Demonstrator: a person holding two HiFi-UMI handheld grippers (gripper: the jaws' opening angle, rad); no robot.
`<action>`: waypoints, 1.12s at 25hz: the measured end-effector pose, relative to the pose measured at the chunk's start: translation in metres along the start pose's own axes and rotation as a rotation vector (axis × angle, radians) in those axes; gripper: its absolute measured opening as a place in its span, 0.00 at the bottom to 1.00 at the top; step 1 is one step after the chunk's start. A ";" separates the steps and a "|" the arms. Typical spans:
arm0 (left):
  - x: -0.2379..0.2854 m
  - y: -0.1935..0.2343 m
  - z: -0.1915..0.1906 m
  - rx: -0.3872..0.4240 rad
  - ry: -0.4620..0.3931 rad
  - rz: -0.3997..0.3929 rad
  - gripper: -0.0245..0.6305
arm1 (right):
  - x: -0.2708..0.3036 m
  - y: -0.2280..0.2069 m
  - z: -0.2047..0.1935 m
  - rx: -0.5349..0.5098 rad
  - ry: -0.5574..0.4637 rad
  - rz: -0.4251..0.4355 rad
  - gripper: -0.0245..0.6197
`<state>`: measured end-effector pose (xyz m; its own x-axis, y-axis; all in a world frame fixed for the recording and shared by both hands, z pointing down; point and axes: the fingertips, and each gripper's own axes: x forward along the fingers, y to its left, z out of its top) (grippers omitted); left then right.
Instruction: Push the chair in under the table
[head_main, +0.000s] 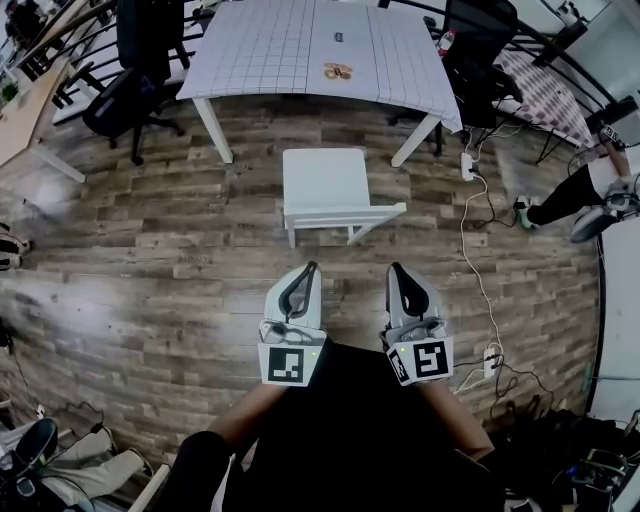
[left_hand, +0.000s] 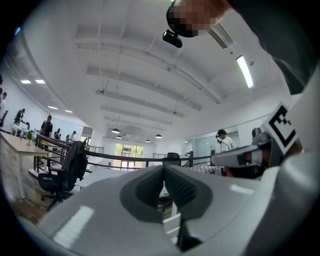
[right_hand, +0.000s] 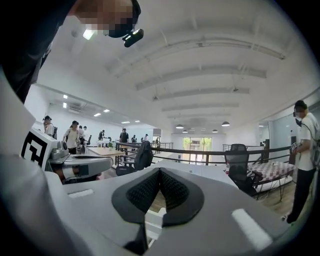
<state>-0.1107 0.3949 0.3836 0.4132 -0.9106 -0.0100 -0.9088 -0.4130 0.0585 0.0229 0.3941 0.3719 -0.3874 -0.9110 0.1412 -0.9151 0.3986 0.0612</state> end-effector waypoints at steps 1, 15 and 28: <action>0.007 0.006 -0.002 -0.004 0.009 -0.006 0.05 | 0.008 -0.004 0.001 0.007 0.002 -0.009 0.03; 0.073 0.030 -0.043 0.043 0.127 -0.016 0.05 | 0.073 -0.047 -0.024 0.053 0.075 0.018 0.03; 0.136 0.031 -0.134 0.256 0.398 -0.083 0.15 | 0.127 -0.066 -0.141 -0.221 0.425 0.385 0.13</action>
<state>-0.0748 0.2607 0.5177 0.4297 -0.8183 0.3818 -0.8361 -0.5203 -0.1740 0.0496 0.2674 0.5255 -0.5654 -0.5935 0.5727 -0.6559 0.7446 0.1242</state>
